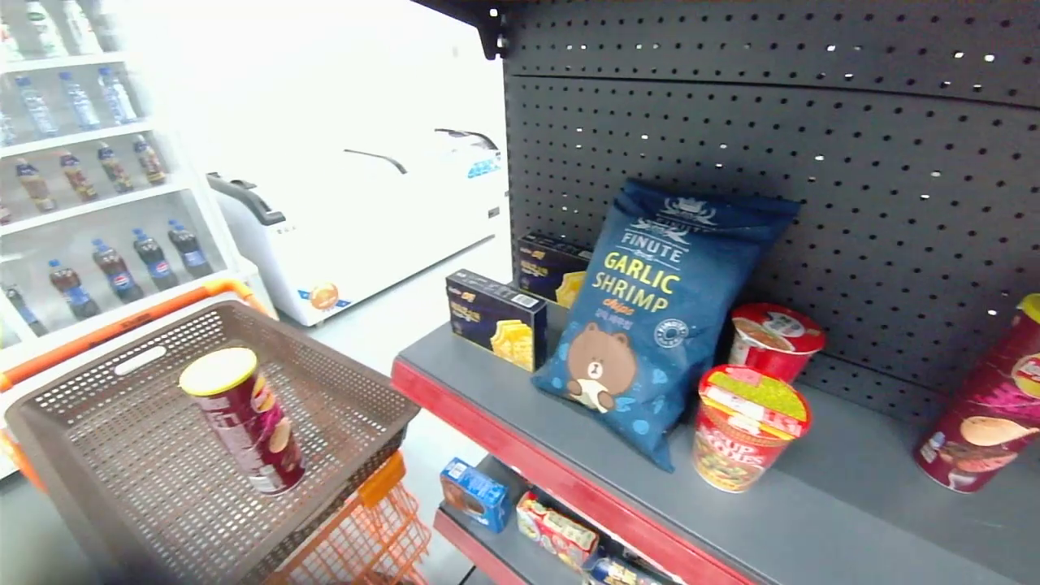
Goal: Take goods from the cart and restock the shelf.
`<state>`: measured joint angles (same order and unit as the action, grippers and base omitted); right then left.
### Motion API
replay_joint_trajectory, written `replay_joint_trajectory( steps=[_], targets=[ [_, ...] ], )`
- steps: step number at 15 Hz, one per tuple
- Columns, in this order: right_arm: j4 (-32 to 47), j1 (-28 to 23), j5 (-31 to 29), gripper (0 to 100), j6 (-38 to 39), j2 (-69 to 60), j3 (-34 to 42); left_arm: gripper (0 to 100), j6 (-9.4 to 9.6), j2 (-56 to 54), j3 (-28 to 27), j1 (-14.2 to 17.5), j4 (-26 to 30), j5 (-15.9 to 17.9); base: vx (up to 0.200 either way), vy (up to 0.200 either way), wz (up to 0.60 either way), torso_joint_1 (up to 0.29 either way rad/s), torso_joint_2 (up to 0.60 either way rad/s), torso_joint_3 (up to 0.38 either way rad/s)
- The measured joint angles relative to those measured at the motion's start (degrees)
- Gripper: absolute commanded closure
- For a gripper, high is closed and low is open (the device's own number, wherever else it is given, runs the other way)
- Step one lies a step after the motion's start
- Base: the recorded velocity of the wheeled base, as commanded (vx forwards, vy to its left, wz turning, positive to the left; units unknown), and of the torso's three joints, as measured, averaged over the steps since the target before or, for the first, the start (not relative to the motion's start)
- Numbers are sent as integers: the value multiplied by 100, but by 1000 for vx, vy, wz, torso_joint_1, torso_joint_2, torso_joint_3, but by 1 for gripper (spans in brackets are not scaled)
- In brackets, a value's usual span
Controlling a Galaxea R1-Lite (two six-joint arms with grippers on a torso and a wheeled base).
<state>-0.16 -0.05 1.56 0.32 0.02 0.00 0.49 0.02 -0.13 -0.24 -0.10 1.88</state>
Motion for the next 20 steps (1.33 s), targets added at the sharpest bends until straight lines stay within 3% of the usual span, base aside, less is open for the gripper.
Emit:
replay_joint_trajectory(
  steps=[3,5,7,10,13,16,18,20],
  targets=[
    [-2,2,-1,0,4,0,0,0,11,0,4,-2,-6,4,0,0,0,0,0,0],
    [-2,5,0,0,1,0,0,0,30,0,2,2,-39,-169,0,0,0,0,0,0],
    [0,0,-1,0,4,0,0,0,95,7,-276,2,10,-247,0,0,0,0,0,0],
    [0,0,-1,0,4,0,0,0,218,455,-1417,17,712,-338,0,0,0,0,0,0],
    [0,5,-1,0,4,0,0,0,411,1331,-2092,73,956,-529,0,0,0,0,0,0],
    [0,5,0,0,4,0,0,0,451,2857,-2610,115,784,-713,0,0,0,0,0,0],
    [0,0,0,0,4,0,0,0,274,3945,-2822,98,349,-699,0,0,0,0,0,0],
    [0,5,0,0,4,0,0,0,132,5030,-2953,88,-327,-404,0,0,0,0,0,0]
  ],
)
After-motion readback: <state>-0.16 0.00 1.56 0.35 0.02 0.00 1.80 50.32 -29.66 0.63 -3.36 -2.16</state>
